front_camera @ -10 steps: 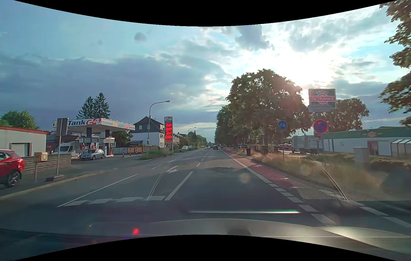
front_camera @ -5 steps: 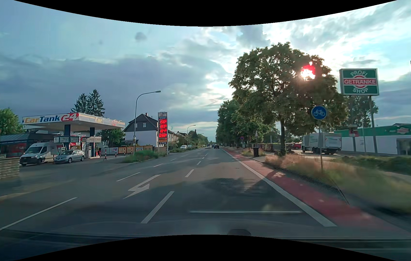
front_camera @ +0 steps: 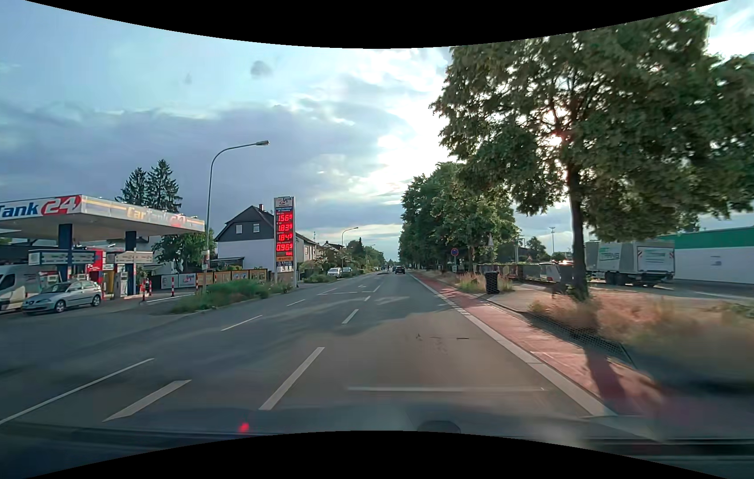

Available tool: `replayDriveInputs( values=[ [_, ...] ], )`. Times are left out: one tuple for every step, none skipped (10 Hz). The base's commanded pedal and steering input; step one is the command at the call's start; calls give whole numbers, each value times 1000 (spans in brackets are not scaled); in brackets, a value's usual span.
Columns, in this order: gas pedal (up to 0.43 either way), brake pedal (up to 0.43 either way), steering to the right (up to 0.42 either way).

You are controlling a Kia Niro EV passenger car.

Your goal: Follow the waypoints while adhering to traffic rules and regulations

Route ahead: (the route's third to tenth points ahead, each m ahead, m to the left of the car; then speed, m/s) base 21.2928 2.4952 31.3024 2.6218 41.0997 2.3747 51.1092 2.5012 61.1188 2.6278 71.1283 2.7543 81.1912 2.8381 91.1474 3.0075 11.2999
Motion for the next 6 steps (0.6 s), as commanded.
replayDriveInputs(
  values=[
    [220, 0, -7],
    [220, 0, -6],
    [209, 0, -6],
    [209, 0, -5],
    [209, 0, -5],
    [209, 0, -5]
  ],
)
